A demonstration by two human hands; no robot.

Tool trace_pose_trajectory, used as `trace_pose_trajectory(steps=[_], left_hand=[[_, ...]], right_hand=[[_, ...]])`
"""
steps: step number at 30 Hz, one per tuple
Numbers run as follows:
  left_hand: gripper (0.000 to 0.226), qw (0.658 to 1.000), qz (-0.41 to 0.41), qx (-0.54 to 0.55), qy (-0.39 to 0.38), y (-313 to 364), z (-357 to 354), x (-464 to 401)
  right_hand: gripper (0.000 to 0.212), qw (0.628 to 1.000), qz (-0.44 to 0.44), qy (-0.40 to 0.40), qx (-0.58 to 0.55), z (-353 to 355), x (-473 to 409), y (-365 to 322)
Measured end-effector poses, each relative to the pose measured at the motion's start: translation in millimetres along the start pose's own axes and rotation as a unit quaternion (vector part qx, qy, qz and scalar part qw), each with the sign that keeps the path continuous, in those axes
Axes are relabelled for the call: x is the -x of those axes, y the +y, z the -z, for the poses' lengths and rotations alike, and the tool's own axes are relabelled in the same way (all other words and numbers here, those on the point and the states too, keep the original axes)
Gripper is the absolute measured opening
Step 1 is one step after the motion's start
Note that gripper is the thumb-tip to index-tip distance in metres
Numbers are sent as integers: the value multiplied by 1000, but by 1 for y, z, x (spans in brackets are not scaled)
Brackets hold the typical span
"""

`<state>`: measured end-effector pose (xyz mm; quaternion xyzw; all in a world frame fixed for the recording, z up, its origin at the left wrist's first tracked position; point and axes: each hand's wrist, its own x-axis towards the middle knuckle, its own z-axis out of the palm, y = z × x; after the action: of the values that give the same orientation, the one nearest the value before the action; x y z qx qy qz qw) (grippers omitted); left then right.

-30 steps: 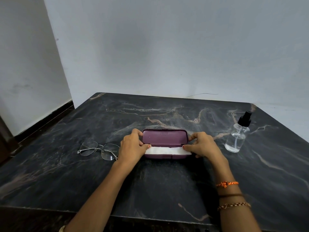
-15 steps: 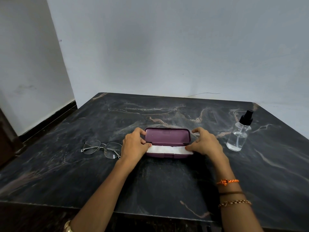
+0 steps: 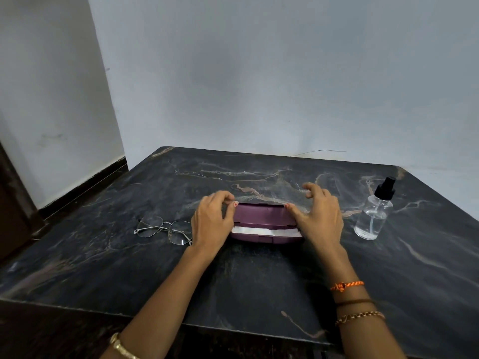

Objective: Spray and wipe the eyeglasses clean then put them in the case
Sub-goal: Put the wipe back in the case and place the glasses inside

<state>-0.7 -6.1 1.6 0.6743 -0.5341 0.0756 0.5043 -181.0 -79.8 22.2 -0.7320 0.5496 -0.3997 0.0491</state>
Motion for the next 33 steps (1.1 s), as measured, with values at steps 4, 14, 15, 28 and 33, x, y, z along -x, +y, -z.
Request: trace_pose_trajectory(steps=[4,14,15,28,33], left_hand=[[29,996,-65,27,55,-7,15,-7],[12,991,-4,-131,25,-126,134,-7],[8,989,7,-142,32,-135,139,-3],[20,976,-47,-176,-119,-152,132,-3],[18,973,-39,-174,-146,-149,132,-5]], right_hand=[[38,985,141,88,37,-15,16,-19],[27,922,365,61,113,-47,67,-81],[27,919,366,47,138,-52,69,-85],[34,914,348,37,206,-87,73,-98],[16,916,360,45,170,-94,69,-96]])
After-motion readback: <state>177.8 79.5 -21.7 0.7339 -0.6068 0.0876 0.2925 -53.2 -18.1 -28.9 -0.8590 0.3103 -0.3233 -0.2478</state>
